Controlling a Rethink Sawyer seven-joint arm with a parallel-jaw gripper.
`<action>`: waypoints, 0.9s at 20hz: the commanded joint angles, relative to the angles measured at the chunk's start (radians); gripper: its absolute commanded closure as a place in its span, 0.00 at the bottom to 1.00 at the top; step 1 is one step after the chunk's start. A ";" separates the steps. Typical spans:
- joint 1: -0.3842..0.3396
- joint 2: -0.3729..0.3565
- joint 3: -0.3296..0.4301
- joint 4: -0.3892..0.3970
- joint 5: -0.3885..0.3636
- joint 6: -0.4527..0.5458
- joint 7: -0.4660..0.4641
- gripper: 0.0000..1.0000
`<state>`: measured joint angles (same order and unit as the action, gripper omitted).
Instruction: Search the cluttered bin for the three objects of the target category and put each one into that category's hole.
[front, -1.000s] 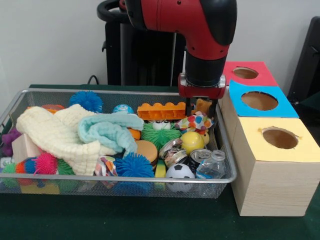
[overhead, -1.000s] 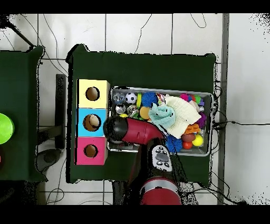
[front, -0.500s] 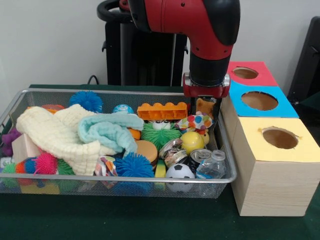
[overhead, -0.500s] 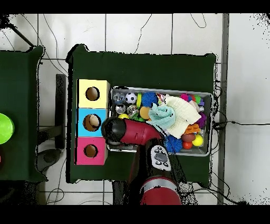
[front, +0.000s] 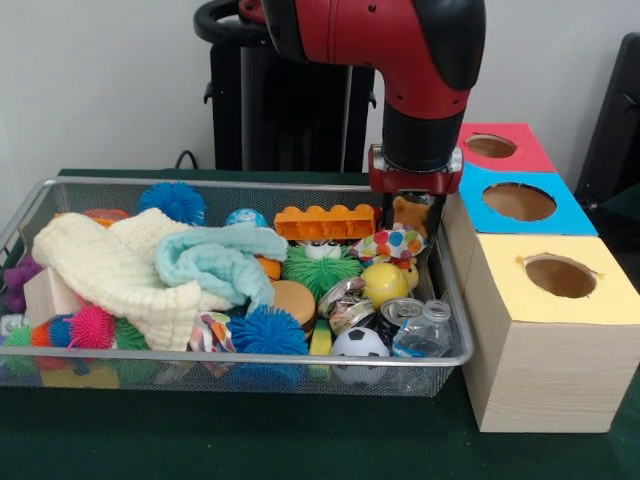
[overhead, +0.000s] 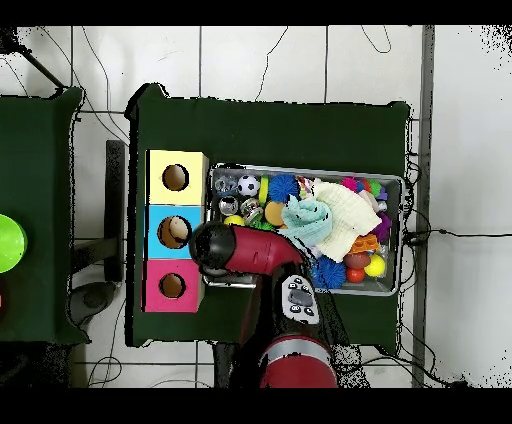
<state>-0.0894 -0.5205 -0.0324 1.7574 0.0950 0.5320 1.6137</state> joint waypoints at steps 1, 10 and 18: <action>-0.002 0.133 0.014 -0.056 -0.019 0.063 0.136 0.00; 0.007 0.191 0.001 -0.080 -0.037 0.026 0.138 0.00; 0.011 0.232 -0.023 -0.102 -0.059 -0.001 0.138 0.00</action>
<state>-0.0754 -0.4815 -0.0624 1.6921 0.0950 0.5951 1.6137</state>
